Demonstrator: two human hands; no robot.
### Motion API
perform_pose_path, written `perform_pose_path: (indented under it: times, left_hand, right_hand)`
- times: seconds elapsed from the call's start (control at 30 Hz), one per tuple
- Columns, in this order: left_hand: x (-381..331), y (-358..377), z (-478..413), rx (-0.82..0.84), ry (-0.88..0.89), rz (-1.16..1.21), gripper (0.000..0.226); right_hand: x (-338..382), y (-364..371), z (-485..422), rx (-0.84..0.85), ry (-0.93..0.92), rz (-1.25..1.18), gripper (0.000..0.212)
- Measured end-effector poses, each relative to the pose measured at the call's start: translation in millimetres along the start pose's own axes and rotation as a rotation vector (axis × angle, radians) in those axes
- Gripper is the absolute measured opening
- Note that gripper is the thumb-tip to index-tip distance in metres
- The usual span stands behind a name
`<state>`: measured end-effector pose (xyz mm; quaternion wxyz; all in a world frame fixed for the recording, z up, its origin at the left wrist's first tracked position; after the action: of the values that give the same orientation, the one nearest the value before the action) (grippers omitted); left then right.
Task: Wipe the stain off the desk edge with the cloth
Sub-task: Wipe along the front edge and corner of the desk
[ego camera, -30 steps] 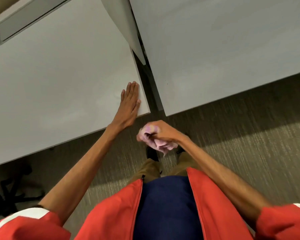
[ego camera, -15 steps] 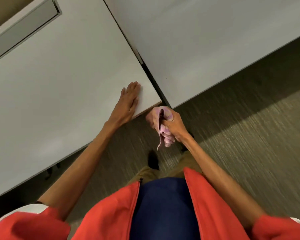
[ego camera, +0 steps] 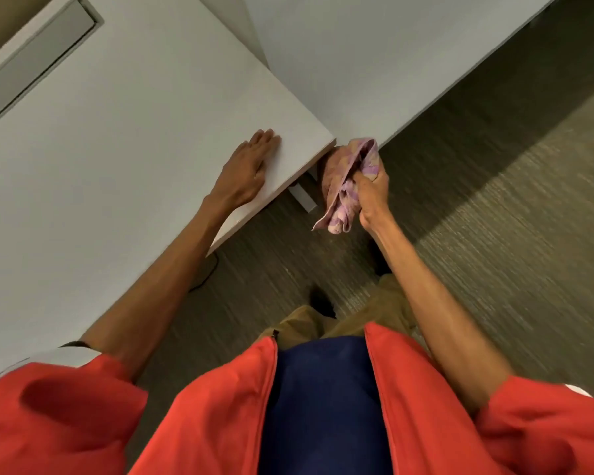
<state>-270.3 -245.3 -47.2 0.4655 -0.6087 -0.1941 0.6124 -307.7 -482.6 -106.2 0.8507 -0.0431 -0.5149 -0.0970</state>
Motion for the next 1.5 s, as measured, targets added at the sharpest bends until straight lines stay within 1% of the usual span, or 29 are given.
perform_pose_path:
  times: [0.1, 0.2, 0.33, 0.43, 0.5, 0.63, 0.73, 0.87, 0.97, 1.03, 1.07, 1.13, 1.23, 1.3, 1.37, 1.43, 1.5]
  left_hand:
    - [5.0, -2.4, 1.0, 0.002, 0.026, -0.035, 0.055]
    - [11.7, 0.2, 0.1, 0.044, 0.069, -0.075, 0.058]
    - [22.5, -3.1, 0.1, 0.094, 0.12, -0.08, 0.054]
    - [26.8, -2.7, 0.2, 0.109, 0.147, -0.096, 0.052]
    - [29.0, -1.7, 0.3, 0.112, 0.163, -0.091, 0.052]
    - [33.9, -0.9, 0.5, 0.105, 0.197, -0.067, 0.052]
    - [36.1, -1.7, -1.0, 0.132, 0.215, -0.05, 0.052]
    - [37.5, -2.3, -3.1, 0.148, 0.222, -0.061, 0.053]
    - [38.3, 0.0, -3.7, 0.141, 0.224, -0.065, 0.052]
    - [38.9, -0.2, -3.8, 0.138, 0.22, -0.061, 0.052]
    - [39.0, -0.4, -3.6, 0.136, 0.219, -0.058, 0.052]
    - [39.6, -0.8, -3.6, 0.129, 0.217, -0.049, 0.052]
    - [38.0, 1.6, -3.0, 0.107, 0.21, -0.057, 0.052]
    - [36.1, 2.8, -1.9, 0.106, 0.204, -0.061, 0.052]
    - [35.5, 2.8, -2.3, 0.103, 0.199, -0.048, 0.052]
    - [34.0, 2.1, -2.3, 0.099, 0.198, -0.041, 0.051]
    - [33.2, 0.9, -1.0, 0.106, 0.19, -0.032, 0.052]
  right_hand:
    - [0.0, 19.5, -2.1, -0.065, -0.01, -0.014, 0.039]
    - [-2.3, 37.2, -1.5, -0.102, -0.016, -0.02, 0.036]
    - [-5.4, 42.8, -1.6, -0.136, -0.012, 0.006, 0.038]
    - [-8.1, 46.2, 4.1, -0.15, -0.039, 0.055, 0.035]
    - [-9.6, 54.6, 10.2, -0.166, -0.039, 0.044, 0.034]
    - [-14.1, 78.9, 28.0, -0.225, -0.02, 0.015, 0.038]
    - [-22.0, 92.3, 45.7, -0.222, -0.042, 0.079, 0.037]
    - [-29.8, 100.1, 62.1, -0.209, -0.021, 0.145, 0.04]
    - [-38.6, 108.2, 75.9, -0.152, -0.045, 0.212, 0.041]
    - [-40.6, 109.1, 76.4, -0.148, -0.047, 0.23, 0.04]
    - [-38.2, 107.4, 73.6, -0.174, -0.04, 0.223, 0.039]
    - [-24.3, 100.6, 63.4, -0.254, -0.018, 0.125, 0.038]
    - [14.1, 80.5, 29.8, -0.441, 0.045, -0.067, 0.037]
    - [29.3, 70.6, 15.7, -0.483, 0.062, -0.086, 0.036]
    - [28.9, 73.6, 21.2, -0.465, 0.076, -0.071, 0.037]
    - [7.4, 90.7, 43.2, -0.411, 0.094, -0.018, 0.038]
    - [-19.0, 112.0, 70.7, -0.326, 0.038, 0.016, 0.029]
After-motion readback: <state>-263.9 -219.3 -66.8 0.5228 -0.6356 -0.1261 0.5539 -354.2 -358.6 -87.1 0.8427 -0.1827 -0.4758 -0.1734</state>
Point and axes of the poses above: each hand's wrist, its own z-axis away from the middle knuckle, its own y-axis out of the palm, x = y × z, the point moved 1 cm from there along -z, towards the middle knuckle, and after that the axes turned 13 degrees about z, right-handed, at the moved point
